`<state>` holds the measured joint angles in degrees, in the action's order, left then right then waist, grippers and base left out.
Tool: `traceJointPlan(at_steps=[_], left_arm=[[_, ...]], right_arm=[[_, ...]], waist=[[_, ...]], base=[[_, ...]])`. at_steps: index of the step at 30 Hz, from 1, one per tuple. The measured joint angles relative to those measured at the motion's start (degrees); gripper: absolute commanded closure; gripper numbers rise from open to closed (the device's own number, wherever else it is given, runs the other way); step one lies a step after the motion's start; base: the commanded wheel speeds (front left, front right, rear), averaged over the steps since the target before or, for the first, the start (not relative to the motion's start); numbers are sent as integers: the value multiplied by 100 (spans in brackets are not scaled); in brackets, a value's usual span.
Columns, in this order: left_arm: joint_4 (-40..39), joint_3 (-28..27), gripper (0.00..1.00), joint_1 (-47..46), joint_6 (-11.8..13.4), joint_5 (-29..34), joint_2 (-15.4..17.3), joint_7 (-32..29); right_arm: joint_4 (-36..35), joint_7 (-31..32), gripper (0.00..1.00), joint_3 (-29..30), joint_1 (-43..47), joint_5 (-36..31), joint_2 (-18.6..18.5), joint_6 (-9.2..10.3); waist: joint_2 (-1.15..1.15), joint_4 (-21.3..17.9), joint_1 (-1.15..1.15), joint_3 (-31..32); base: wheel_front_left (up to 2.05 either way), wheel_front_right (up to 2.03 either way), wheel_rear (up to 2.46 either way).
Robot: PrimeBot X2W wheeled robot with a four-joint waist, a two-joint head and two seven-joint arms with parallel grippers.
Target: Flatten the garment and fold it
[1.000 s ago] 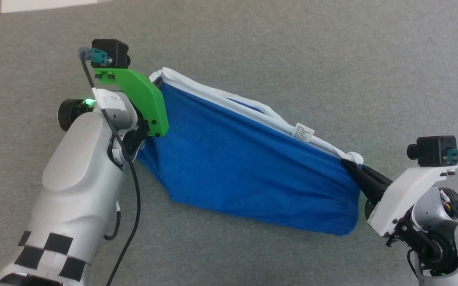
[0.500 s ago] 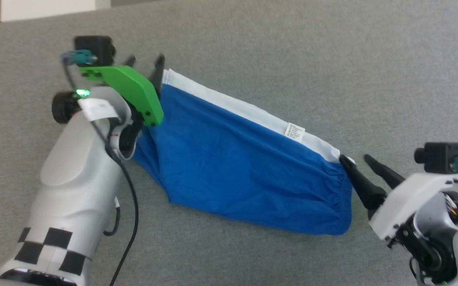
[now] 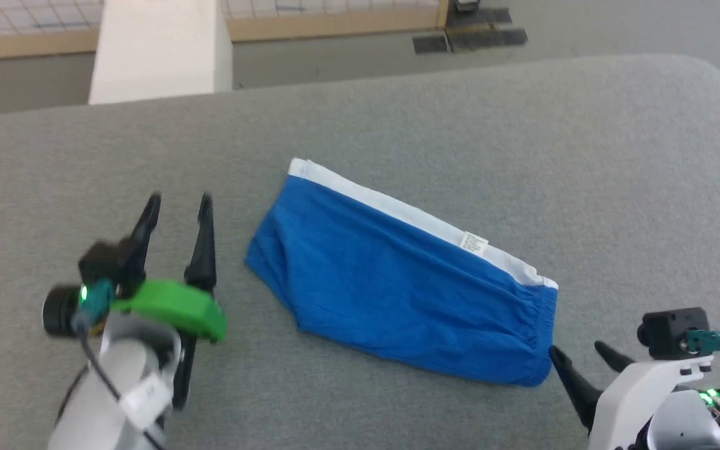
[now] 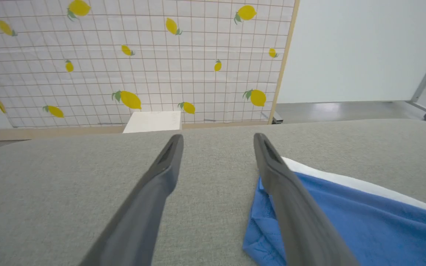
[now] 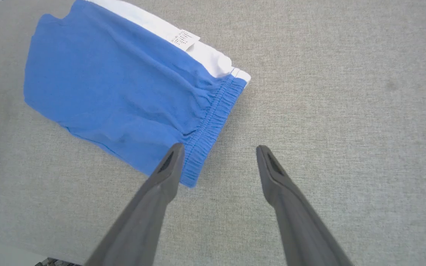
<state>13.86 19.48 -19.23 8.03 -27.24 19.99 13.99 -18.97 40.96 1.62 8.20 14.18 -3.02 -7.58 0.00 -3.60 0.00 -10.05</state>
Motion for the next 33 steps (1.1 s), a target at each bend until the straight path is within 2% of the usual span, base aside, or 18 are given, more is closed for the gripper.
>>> traceJointPlan(at_steps=[4,9,16,19,20,21,22,25,28,33], left_arm=[[-474,-126,0,584,222,-54,-8,30],[-896,-182,0,908,388,-107,-10,20],[-1100,-171,0,939,456,-175,-4,-104],[-1103,-164,0,948,458,-220,-3,-165],[-1103,-154,0,952,457,-234,-3,-197],[-1102,-138,0,953,456,-256,-2,-237],[-1103,-105,0,953,454,-277,-3,-297],[-1109,30,0,922,396,-370,-26,-624],[-1053,255,0,680,348,-500,-113,-1301],[-565,723,0,-425,372,-683,-412,-2932]], right_arm=[[321,223,0,-47,-63,-14,1,0],[1193,272,0,-13,-549,-22,4,0],[2271,264,0,-116,-1055,-363,7,0],[2464,258,0,-116,-1188,-443,5,-1],[2495,257,51,-120,-1224,-469,5,-1],[2512,257,88,-123,-1243,-469,5,-1],[2537,256,100,-126,-1270,-471,5,-1],[2561,209,100,-119,-1311,-491,5,-1],[2562,188,100,-136,-1329,-500,20,-2],[2544,187,100,-264,-1425,-501,15,-2]], waist=[[0,180,0,117],[0,411,0,154],[0,641,0,21],[0,692,0,-35],[0,700,0,-48],[0,699,0,-51],[0,690,0,-52],[0,654,0,-49],[0,618,0,-69],[0,557,0,-165]], base=[[0,0,0],[0,0,0],[0,0,0],[0,0,0],[0,0,0],[0,0,0],[0,0,0],[0,0,0],[0,0,0],[0,0,0]])
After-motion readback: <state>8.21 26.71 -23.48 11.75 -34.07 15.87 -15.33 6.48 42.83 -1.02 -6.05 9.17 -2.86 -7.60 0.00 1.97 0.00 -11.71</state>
